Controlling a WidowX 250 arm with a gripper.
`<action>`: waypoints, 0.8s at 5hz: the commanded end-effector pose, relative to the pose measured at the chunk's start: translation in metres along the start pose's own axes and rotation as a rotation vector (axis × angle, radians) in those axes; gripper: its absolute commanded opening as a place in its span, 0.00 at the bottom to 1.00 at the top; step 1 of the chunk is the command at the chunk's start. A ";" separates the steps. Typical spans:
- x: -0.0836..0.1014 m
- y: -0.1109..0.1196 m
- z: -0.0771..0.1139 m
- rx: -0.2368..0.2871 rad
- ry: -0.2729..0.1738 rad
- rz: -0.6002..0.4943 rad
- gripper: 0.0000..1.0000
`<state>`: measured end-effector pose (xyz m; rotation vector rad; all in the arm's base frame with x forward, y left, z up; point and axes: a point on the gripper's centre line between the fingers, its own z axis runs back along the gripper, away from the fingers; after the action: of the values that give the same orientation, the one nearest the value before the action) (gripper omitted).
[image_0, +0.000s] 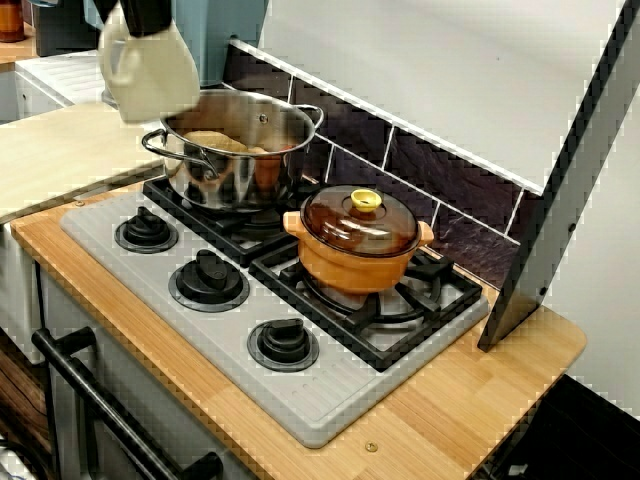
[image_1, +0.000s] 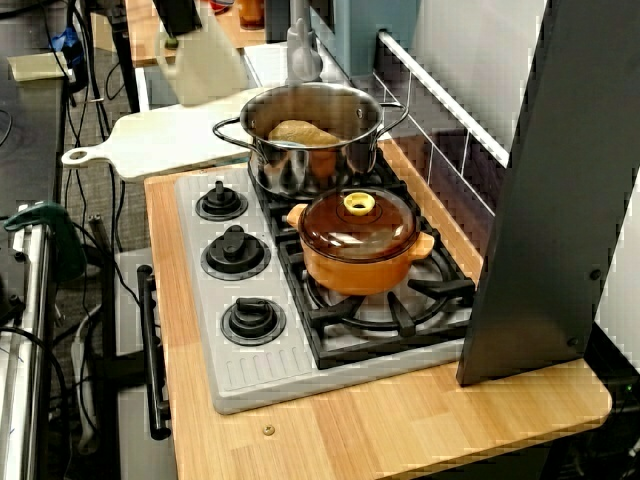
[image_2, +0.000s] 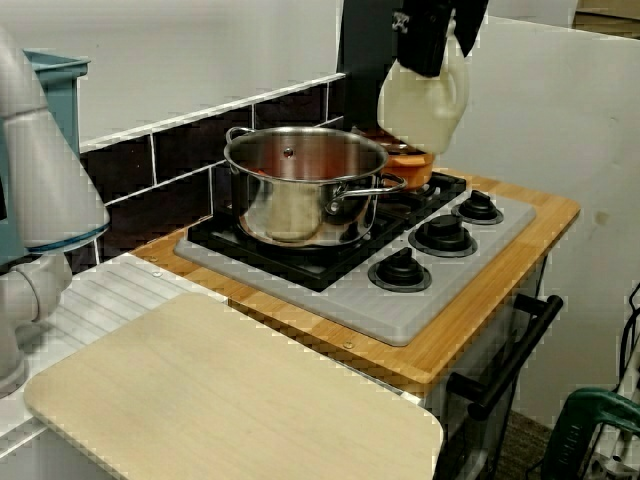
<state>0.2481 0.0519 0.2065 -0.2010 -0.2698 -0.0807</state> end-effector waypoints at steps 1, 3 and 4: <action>0.012 0.005 0.016 0.041 -0.093 0.063 0.00; 0.023 0.006 0.009 0.011 -0.084 0.133 0.00; 0.028 0.000 0.003 0.015 -0.091 0.144 0.00</action>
<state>0.2675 0.0502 0.2056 -0.2217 -0.3103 0.0773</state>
